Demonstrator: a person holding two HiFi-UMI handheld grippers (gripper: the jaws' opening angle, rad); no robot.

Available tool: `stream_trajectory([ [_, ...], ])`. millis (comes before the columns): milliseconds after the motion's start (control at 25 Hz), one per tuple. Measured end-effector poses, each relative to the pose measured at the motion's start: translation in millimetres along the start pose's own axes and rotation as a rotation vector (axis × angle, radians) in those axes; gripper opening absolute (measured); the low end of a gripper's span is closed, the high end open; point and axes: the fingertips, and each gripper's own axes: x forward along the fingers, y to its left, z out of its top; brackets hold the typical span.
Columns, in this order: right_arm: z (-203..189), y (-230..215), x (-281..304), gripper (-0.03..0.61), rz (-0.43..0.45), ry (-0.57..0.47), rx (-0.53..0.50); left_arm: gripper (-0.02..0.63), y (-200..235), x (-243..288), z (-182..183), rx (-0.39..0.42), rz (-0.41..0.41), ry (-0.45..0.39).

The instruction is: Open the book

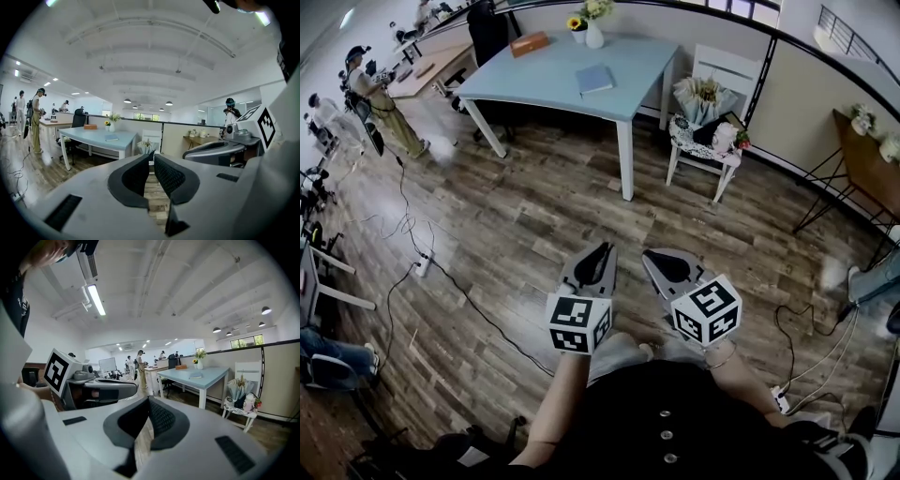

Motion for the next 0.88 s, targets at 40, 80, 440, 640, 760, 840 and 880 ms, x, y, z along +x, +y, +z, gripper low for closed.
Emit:
stream_trajectory([
  [40, 0, -1, -1, 0.001, 0.002, 0.0, 0.0, 0.02, -2, 0, -1, -0.003, -0.004, 0.002],
  [80, 0, -2, -1, 0.0, 0.004, 0.0, -0.001, 0.039, -4, 2, -1, -0.001, -0.01, 0.008],
  [440, -5, -24, 13, 0.0, -0.01, 0.009, 0.005, 0.192, -6, 34, 2, 0.007, -0.061, 0.021],
  [640, 2, -47, 40, 0.002, -0.033, 0.01, 0.016, 0.194, 18, 60, 9, -0.011, -0.083, 0.009],
  [760, 8, -64, 61, 0.0, -0.053, 0.016, 0.013, 0.194, 38, 82, 15, -0.002, -0.094, 0.016],
  [840, 15, -76, 76, 0.0, -0.067, 0.018, 0.011, 0.193, 52, 95, 24, 0.004, -0.103, 0.011],
  [880, 20, -82, 84, 0.002, -0.074, 0.017, 0.01, 0.193, 59, 101, 28, 0.007, -0.107, 0.009],
])
